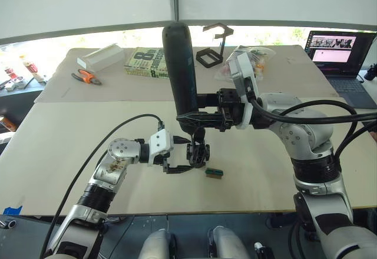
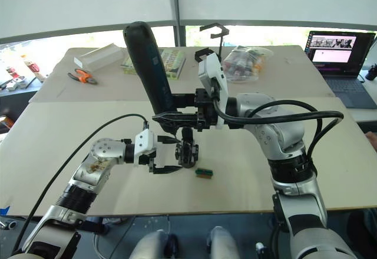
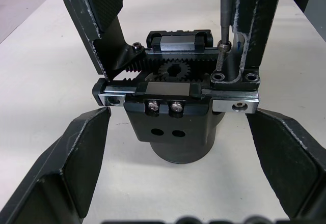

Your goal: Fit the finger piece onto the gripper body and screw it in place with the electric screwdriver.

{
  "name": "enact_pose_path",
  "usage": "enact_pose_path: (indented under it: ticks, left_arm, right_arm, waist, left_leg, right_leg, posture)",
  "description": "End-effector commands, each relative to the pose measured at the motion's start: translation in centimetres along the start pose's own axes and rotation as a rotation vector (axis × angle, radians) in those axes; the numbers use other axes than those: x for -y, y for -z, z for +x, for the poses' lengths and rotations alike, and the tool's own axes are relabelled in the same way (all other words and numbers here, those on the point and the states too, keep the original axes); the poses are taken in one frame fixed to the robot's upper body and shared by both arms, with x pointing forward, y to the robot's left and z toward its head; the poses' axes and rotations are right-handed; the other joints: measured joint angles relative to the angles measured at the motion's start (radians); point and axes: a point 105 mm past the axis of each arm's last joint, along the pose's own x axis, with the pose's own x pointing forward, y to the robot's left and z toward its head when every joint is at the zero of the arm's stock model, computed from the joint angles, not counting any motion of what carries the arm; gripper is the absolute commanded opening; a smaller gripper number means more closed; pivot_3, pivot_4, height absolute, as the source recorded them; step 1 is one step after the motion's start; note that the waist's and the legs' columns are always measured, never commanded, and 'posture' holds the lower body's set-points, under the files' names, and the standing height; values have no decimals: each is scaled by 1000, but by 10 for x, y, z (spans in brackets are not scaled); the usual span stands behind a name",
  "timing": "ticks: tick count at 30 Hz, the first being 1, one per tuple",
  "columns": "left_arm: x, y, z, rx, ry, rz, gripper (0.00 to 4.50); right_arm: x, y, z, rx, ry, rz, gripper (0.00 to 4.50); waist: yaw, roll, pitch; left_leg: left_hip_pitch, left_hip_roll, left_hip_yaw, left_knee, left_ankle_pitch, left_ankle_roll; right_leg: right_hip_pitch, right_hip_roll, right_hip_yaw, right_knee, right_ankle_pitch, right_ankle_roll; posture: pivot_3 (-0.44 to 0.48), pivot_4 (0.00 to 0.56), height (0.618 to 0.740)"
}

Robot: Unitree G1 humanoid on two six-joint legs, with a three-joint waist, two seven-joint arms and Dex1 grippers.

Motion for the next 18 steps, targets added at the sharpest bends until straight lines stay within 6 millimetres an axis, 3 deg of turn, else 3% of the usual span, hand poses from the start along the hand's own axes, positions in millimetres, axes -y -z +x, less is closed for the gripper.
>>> enact_pose_path:
  ticks: [1,18]
  left_arm:
    - [-4,-9,0,23,-4,40,4500]
    - [-4,-11,0,26,-5,40,4500]
  right_arm:
    - [-8,-15,0,45,-29,-62,1923]
    - [-4,-13,1,46,-15,-67,1923]
  waist:
    - [0,0,0]
    - [0,0,0]
  left_leg:
    - [0,0,0,0,0,0]
    - [0,0,0,0,0,0]
  right_leg:
    - [0,0,0,0,0,0]
    - [0,0,0,0,0,0]
  posture:
    - [0,150,740]
    - [0,150,740]
